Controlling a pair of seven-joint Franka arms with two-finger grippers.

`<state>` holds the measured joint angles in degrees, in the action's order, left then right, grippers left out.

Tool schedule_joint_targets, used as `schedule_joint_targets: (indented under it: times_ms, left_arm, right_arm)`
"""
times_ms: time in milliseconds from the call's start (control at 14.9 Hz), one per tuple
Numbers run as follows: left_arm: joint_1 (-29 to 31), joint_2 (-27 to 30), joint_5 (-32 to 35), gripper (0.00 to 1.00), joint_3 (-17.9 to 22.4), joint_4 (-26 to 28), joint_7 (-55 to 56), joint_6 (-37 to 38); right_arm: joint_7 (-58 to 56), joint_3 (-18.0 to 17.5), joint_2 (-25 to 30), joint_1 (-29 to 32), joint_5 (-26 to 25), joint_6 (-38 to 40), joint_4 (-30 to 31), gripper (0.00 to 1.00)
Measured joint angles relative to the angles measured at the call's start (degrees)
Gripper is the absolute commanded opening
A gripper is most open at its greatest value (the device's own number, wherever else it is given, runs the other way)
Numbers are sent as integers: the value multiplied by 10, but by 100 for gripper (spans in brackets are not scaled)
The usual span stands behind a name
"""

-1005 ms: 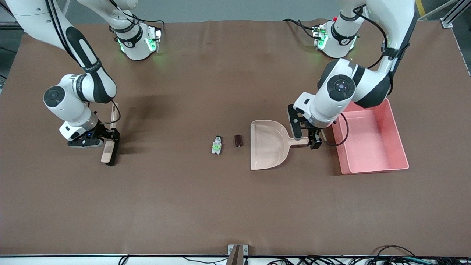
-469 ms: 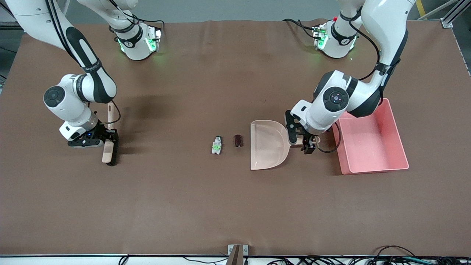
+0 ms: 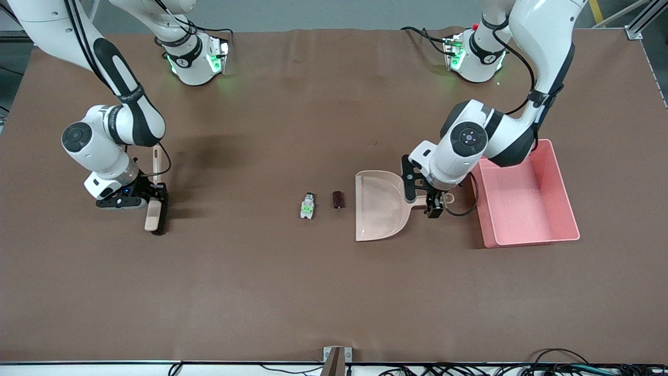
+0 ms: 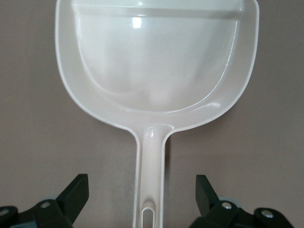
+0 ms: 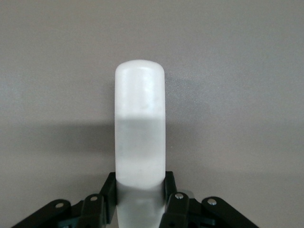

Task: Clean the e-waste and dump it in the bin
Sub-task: 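Grasp the brush handle with the right gripper while the left gripper grasps the dustpan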

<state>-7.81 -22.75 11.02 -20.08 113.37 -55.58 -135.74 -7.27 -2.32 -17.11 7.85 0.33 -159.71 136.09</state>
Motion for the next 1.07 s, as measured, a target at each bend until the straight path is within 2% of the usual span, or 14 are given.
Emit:
schedule_joint_targets:
  times_ms: [201,402,603,804,1072]
  left_arm:
    - [-6,-20,27,99,0,1,0,-22]
    - [-3,-44,48,99,1,1,0,-44]
    - [0,-53,56,99,1,0,0,-50]
    - [0,-55,56,98,1,0,1,-51]
    - [0,-60,56,85,1,0,2,-59]
  right_arm:
    - [10,-3,2,-7,12,16,0,0]
    - [67,-5,2,-43,16,28,0,0]
    - [98,-7,3,-70,17,34,0,0]
    - [100,-5,5,-70,17,39,0,0]
    - [102,-3,9,-70,18,57,-1,0]
